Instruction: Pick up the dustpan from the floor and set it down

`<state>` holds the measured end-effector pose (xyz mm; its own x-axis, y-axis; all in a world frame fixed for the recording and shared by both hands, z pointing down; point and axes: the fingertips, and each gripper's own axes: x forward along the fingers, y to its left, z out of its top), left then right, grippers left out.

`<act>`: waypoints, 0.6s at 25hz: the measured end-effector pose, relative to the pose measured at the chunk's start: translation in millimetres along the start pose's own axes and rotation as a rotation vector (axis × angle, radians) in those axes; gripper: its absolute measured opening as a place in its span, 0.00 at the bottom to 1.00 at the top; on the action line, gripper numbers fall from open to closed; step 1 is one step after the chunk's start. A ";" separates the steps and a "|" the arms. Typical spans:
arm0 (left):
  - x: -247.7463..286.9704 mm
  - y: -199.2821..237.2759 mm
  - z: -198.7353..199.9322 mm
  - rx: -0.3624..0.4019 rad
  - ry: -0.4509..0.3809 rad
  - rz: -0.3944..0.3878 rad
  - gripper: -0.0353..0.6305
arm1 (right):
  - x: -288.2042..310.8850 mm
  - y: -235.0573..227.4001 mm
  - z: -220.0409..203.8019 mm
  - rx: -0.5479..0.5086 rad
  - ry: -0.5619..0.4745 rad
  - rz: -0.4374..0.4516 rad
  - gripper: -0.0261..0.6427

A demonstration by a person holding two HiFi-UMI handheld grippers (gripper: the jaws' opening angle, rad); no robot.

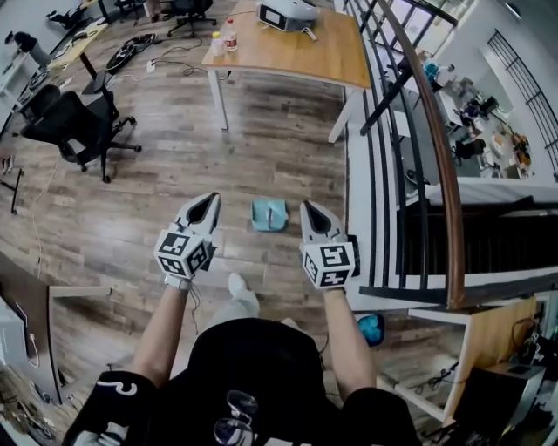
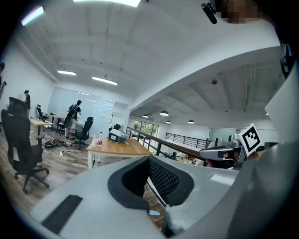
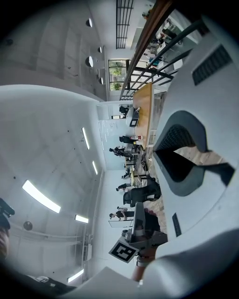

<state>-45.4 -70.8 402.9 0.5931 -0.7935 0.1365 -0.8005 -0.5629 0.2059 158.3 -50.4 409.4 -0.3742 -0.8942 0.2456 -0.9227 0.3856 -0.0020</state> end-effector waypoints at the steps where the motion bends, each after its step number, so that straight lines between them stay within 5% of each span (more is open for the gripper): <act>1: 4.1 7.7 1.2 -0.002 0.002 -0.008 0.05 | 7.0 1.2 1.1 0.000 0.002 -0.008 0.03; 15: 29.6 60.8 3.7 -0.025 0.019 -0.050 0.05 | 63.3 20.7 6.2 0.007 0.030 -0.024 0.03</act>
<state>-76.9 -129.4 415.9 0.6337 -0.7601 0.1438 -0.7678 -0.5954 0.2365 115.0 -100.4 418.9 -0.3488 -0.8959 0.2750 -0.9321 0.3622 -0.0021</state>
